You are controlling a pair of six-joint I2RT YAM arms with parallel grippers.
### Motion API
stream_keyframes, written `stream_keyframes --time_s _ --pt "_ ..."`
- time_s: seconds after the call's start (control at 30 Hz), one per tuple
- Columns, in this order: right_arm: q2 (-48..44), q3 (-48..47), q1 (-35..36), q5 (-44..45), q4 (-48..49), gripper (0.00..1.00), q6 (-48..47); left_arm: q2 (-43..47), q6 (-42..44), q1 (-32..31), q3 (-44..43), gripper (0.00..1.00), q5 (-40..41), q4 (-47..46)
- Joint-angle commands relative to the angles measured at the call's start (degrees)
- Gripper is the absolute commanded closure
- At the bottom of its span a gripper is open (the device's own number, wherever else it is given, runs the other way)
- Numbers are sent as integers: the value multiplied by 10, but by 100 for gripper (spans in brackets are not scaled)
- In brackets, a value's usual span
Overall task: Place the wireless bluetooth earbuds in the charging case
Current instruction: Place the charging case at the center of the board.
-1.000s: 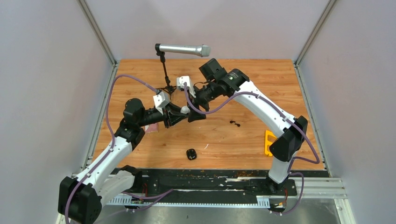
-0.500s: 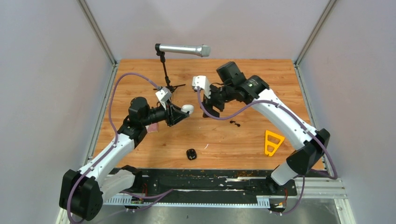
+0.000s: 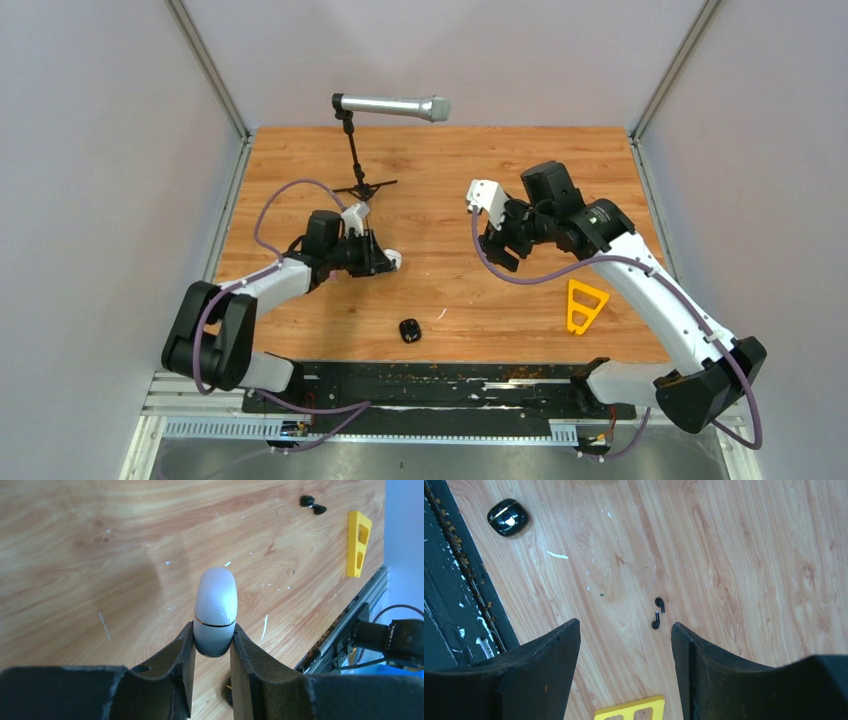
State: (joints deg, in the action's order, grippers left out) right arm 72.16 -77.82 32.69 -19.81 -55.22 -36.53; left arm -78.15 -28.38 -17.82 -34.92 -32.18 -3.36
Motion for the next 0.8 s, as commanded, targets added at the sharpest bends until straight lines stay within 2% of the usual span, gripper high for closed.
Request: stream_keyframes --time_s 0.0,0.3,0.4,0.53,0.77 --pt "-26 31 -15 21 29 33 2 -38 -49 2 -20 100 -2 -28" --pt "-41 43 -18 24 29 34 -6 -88 -76 2 -24 96 19 -10" --pt "-39 43 -19 24 32 34 -6 -93 -78 2 -27 99 27 -9" --pt "-34 38 -19 21 32 34 -6 -95 -82 2 -30 98 44 3" --pt "-21 30 -19 19 32 34 -6 -109 -81 2 -43 76 67 31"
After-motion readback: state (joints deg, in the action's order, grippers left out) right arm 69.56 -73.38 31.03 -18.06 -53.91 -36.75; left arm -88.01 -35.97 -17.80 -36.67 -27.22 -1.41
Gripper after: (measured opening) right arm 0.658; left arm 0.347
